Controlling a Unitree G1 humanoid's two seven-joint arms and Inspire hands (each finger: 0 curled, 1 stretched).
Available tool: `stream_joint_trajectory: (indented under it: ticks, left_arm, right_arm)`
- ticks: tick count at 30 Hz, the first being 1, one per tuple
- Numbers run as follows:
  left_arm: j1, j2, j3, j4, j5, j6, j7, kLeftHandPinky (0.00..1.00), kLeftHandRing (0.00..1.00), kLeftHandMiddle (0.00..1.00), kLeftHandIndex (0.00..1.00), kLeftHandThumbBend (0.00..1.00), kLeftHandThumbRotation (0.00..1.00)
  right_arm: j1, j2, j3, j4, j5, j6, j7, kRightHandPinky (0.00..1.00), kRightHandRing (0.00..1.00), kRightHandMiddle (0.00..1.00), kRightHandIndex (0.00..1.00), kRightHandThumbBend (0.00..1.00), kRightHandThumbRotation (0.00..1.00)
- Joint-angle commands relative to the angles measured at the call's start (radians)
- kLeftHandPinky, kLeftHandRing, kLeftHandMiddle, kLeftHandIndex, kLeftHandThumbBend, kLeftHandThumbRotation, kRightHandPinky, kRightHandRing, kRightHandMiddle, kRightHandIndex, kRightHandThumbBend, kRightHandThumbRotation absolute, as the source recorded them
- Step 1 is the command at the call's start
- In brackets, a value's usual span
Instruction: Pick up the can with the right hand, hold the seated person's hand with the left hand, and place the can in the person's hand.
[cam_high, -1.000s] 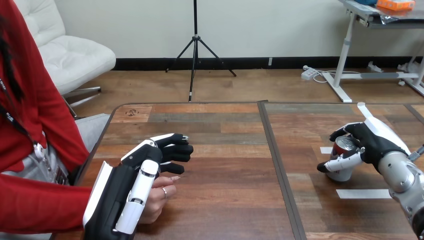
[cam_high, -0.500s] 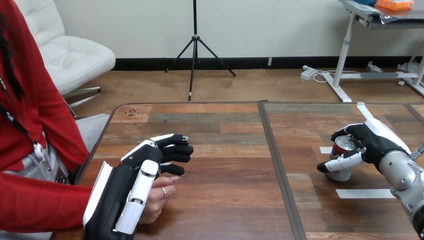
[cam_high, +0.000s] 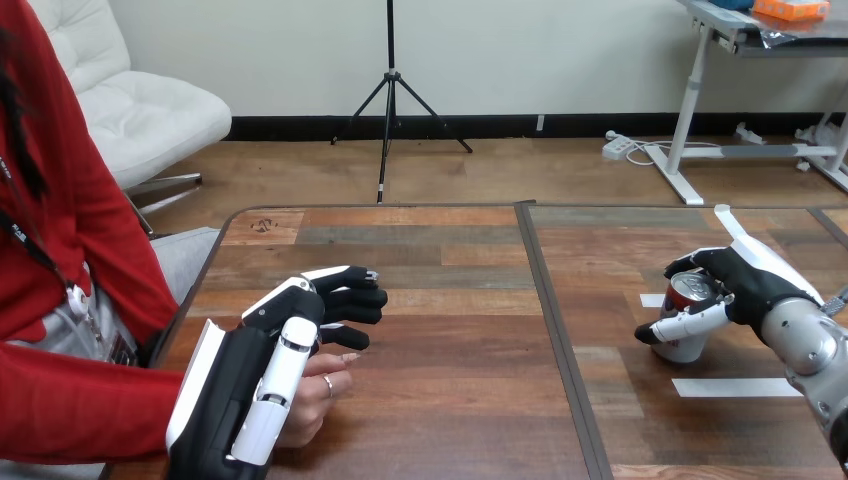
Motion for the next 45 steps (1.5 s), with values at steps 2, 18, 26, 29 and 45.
stream_joint_trajectory:
  ticks: [2, 18, 26, 29, 45]
  left_arm:
    - [-0.061, -0.002, 0.009, 0.007, -0.003, -0.026, 0.001, 0.6, 0.68, 0.68, 0.68, 0.23, 1.0]
    - [-0.07, 0.001, 0.012, 0.014, -0.012, -0.025, -0.003, 0.6, 0.68, 0.68, 0.68, 0.23, 1.0]
    - [-0.072, 0.001, 0.015, 0.014, -0.002, -0.026, 0.003, 0.59, 0.67, 0.68, 0.68, 0.24, 1.0]
    - [-0.073, -0.001, 0.015, 0.018, -0.005, -0.031, 0.003, 0.59, 0.67, 0.68, 0.68, 0.24, 1.0]
    - [-0.08, 0.0, 0.015, 0.025, -0.005, -0.036, 0.002, 0.58, 0.66, 0.67, 0.67, 0.23, 1.0]
  right_arm:
    - [-0.096, -0.037, 0.002, -0.02, 0.002, -0.009, 0.007, 0.67, 0.75, 0.79, 0.8, 0.93, 0.19]
    - [-0.103, -0.048, 0.011, -0.022, -0.01, -0.01, 0.002, 0.66, 0.74, 0.78, 0.79, 0.92, 0.17]
    - [-0.113, -0.055, 0.016, -0.021, -0.017, -0.001, 0.012, 0.65, 0.73, 0.77, 0.78, 0.9, 0.16]
    - [-0.116, -0.058, 0.017, -0.021, -0.019, 0.001, 0.014, 0.65, 0.73, 0.77, 0.78, 0.91, 0.17]
    - [-0.127, -0.081, 0.015, -0.027, -0.026, -0.013, 0.03, 0.67, 0.74, 0.77, 0.78, 0.92, 0.19]
